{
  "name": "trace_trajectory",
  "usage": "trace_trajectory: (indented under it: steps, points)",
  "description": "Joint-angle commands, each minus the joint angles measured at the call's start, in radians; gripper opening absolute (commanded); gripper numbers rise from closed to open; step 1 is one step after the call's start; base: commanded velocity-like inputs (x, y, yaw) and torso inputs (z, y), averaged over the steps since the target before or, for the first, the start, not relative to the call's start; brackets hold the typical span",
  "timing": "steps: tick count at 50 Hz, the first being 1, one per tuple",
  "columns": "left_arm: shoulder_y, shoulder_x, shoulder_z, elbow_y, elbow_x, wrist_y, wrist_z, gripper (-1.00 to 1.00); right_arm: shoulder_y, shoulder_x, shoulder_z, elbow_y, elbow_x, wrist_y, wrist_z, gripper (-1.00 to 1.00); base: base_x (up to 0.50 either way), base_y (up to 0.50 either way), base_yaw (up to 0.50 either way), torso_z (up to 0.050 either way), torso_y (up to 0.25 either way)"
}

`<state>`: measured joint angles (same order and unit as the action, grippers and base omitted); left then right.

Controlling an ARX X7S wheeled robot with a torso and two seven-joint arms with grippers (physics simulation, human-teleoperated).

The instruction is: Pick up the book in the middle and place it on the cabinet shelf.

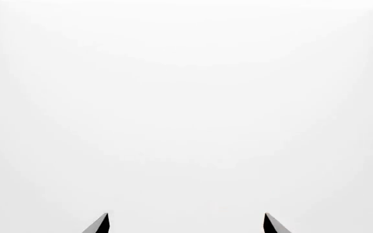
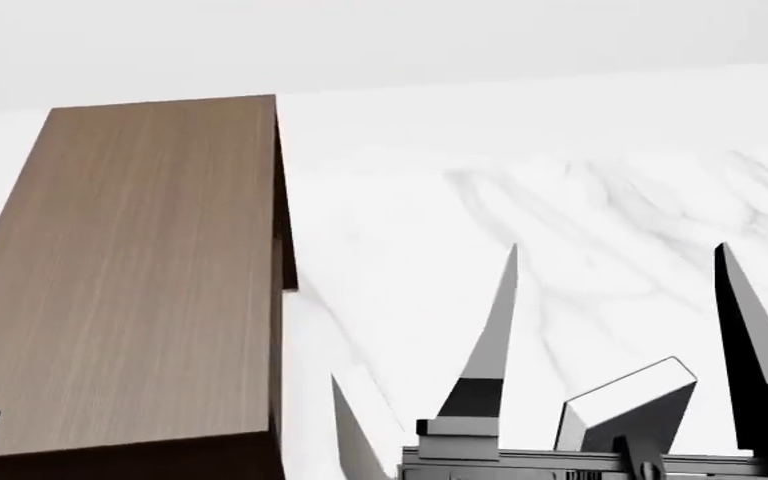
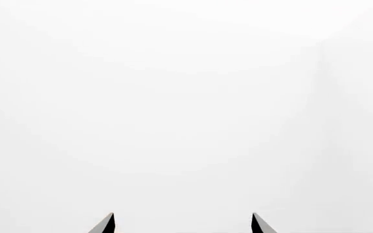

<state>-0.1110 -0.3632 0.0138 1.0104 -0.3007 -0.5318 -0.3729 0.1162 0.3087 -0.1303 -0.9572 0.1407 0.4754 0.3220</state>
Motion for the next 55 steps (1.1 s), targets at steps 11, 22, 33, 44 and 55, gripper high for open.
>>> trace_trajectory:
  steps: [11, 22, 33, 44, 55]
  points:
    - [0.002, -0.02, -0.001, 0.003, -0.024, 0.006, -0.018, 1.0, 0.014, 0.014, -0.019, 0.001, -0.017, 0.041, 0.03, 1.0, 0.0, 0.0, 0.0, 0.05, 0.0]
    - [-0.002, -0.037, 0.013, 0.008, -0.025, 0.002, -0.031, 1.0, 0.018, 0.02, -0.022, -0.001, -0.013, 0.046, 0.035, 1.0, 0.0, 0.0, 0.0, 0.05, -0.004]
    - [-0.004, -0.054, 0.026, 0.004, -0.022, 0.007, -0.039, 1.0, 0.02, 0.026, -0.025, 0.002, -0.01, 0.045, 0.041, 1.0, 0.0, 0.0, 0.0, 0.046, -0.153]
    - [-0.001, -0.061, 0.02, 0.007, -0.039, 0.012, -0.054, 1.0, 0.016, 0.03, -0.029, 0.006, -0.009, 0.039, 0.048, 1.0, 0.0, 0.0, 0.0, 0.043, -0.176]
    - [-0.015, -0.071, 0.009, 0.025, -0.08, -0.006, -0.08, 1.0, 0.015, 0.033, -0.03, 0.017, -0.002, 0.032, 0.052, 1.0, 0.0, 0.0, 0.0, 0.041, -0.176]
